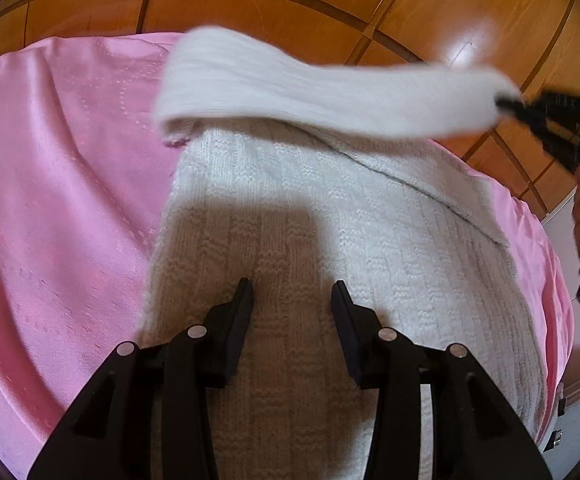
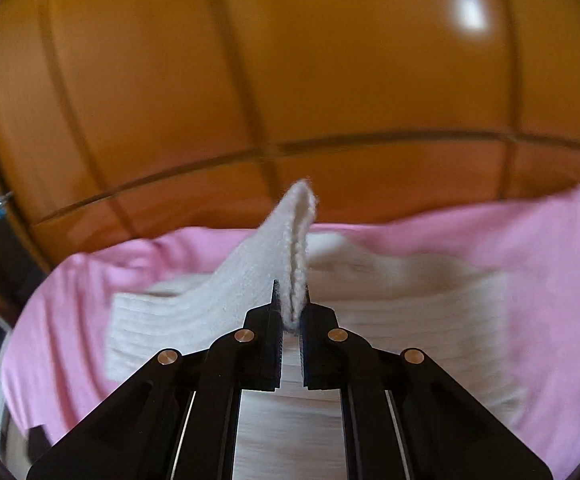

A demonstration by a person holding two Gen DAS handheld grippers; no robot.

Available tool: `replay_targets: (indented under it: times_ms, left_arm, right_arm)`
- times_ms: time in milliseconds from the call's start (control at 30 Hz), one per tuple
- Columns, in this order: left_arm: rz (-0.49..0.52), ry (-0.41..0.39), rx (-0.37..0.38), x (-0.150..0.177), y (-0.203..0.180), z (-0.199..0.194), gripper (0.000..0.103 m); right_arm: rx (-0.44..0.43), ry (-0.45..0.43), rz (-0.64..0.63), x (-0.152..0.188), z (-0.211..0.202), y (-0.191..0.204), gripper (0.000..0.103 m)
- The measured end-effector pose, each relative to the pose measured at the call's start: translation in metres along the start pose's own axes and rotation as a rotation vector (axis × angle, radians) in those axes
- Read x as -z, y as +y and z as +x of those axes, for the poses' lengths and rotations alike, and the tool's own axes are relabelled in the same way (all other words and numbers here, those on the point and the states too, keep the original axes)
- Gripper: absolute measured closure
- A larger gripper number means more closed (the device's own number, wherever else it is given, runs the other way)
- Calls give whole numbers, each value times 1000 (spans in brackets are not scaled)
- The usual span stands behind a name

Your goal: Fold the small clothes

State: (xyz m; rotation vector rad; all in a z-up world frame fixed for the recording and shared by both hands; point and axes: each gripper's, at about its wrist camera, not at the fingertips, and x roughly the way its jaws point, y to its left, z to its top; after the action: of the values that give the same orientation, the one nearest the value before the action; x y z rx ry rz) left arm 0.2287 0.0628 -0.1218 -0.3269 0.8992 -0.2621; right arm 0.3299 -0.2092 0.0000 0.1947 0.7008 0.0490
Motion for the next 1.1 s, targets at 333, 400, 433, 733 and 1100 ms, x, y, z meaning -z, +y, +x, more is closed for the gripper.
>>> replay_targets:
  times_ms: [333, 400, 433, 733, 1100]
  left_arm:
    - [24, 25, -28, 0, -6, 1, 62]
    - [36, 38, -44, -1, -9, 1, 62]
    - [39, 45, -50, -2, -9, 1, 62]
    - [-86, -25, 5, -57, 17, -37, 41]
    - [-271, -29, 88, -148, 77, 10, 33]
  right_arm:
    - [206, 159, 185, 58, 50, -104, 98]
    - [215, 165, 197, 67, 57, -113, 98]
    - [221, 162, 187, 69, 59, -113, 98]
    - [243, 126, 179, 66, 47, -116, 98]
    - [204, 133, 106, 59, 36, -119, 98]
